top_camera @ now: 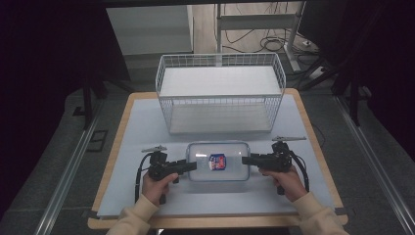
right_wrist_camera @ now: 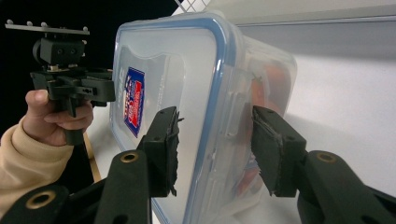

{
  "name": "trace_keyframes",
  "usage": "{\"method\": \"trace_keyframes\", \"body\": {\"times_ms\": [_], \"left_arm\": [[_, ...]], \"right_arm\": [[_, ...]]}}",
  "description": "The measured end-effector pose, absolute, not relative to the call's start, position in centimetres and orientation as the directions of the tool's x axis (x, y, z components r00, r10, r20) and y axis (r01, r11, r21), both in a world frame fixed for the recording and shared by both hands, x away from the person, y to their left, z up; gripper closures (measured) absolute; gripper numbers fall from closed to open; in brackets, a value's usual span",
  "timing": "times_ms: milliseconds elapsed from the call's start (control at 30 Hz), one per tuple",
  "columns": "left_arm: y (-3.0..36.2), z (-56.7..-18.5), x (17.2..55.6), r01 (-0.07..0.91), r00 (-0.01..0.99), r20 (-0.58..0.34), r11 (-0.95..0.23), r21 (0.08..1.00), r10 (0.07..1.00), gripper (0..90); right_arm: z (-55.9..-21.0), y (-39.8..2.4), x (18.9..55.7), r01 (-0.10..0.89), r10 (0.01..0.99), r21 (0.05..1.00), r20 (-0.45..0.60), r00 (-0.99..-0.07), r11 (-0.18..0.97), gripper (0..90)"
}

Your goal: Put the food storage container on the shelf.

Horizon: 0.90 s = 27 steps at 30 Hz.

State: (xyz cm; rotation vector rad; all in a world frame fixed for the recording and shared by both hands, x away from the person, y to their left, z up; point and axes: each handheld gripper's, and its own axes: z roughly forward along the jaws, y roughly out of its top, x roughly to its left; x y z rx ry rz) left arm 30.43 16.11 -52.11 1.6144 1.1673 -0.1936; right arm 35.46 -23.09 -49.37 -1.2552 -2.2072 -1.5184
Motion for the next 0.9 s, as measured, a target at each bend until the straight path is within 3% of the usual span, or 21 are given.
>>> {"method": "trace_keyframes", "body": {"times_ms": [900], "left_arm": [[15.9, -51.0, 29.8, 0.714, 0.525, -0.596, 0.067, 0.697, 0.607, 47.3]], "right_arm": [[-49.3, -23.4, 35.0, 0.712, 0.520, 0.697, 0.579, -0.627, 0.083, 54.5]]}}
